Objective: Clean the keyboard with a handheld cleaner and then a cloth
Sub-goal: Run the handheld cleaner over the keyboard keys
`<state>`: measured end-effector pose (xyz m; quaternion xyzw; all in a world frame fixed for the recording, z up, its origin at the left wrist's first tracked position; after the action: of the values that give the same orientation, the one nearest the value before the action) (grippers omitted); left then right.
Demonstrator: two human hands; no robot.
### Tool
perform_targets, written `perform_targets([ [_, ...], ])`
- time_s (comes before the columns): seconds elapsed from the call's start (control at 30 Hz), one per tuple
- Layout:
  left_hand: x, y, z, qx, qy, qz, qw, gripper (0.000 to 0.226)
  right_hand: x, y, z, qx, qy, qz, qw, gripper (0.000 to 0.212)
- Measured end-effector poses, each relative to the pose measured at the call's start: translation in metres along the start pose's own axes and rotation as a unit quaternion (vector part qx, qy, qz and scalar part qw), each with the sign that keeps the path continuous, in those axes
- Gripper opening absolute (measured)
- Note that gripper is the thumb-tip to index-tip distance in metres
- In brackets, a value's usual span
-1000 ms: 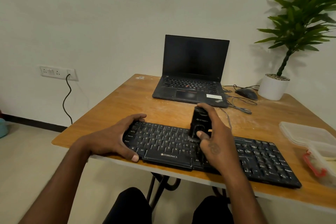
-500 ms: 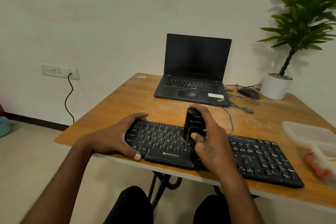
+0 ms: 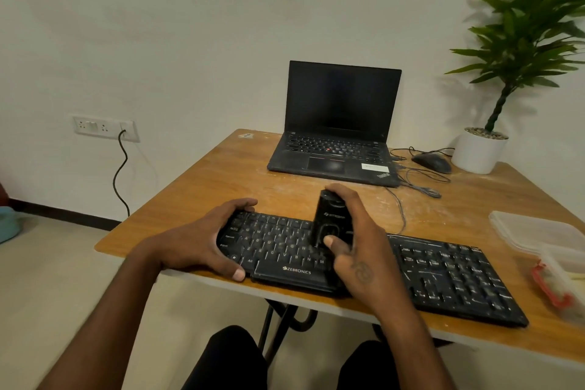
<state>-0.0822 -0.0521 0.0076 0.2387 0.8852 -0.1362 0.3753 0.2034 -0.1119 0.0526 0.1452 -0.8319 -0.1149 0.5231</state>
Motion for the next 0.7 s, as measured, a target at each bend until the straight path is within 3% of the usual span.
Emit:
perform_targets([
  [0.2, 0.000, 0.001, 0.000, -0.002, -0.003, -0.001, 1.000, 0.126, -0.010, -0.012, -0.027, -0.036, -0.013, 0.022, 0.999, 0.085],
  [0.47, 0.000, 0.000, 0.001, 0.002, -0.001, -0.001, 1.000, 0.123, 0.004, -0.003, 0.009, 0.016, -0.027, -0.009, 0.999, 0.090],
  [0.7, 0.002, 0.001, -0.001, -0.001, 0.000, 0.004, 1.000, 0.127, -0.011, -0.022, -0.039, -0.016, -0.015, 0.023, 0.999, 0.088],
])
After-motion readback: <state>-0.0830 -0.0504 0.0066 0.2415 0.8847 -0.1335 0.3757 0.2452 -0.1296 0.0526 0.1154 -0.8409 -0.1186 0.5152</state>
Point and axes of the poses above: each hand's wrist, its own y-axis towards the middle knuckle, its own z-axis out of the palm, x = y × z, the point moved 3 cm from there along y, towards the middle knuckle, and after that the axes turned 5 degrees about y, right-handed, at the moved point
